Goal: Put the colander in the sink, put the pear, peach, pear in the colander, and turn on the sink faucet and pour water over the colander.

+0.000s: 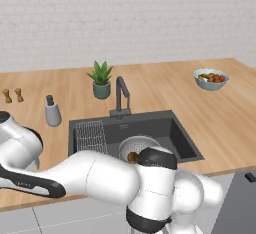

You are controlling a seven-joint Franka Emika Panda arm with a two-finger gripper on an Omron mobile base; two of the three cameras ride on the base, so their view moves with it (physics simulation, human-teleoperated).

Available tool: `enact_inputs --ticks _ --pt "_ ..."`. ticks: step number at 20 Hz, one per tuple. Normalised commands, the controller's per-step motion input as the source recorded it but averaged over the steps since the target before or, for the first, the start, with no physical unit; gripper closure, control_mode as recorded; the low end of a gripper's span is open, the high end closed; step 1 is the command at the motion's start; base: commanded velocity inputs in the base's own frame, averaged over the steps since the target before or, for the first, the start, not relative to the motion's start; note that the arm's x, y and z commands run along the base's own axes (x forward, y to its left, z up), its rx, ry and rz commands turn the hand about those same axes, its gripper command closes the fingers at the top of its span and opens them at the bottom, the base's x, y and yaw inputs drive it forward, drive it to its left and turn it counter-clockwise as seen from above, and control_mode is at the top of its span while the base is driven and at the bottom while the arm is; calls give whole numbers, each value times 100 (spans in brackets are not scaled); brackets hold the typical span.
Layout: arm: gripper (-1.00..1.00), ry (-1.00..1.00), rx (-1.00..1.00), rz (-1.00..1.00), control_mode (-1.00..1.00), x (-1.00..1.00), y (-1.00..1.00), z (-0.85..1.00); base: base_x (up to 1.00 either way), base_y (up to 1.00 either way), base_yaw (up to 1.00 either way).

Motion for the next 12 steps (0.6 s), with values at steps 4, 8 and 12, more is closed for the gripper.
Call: enact_inputs --ticks 4,8,12 --pt "-100 -3 0 -12 -100 5 19 -48 0 0 0" --pt "-100 -6 0 -12 -100 0 7 -49 0 0 0" --pt "-100 -11 0 -11 -100 21 0 -48 0 0 0"
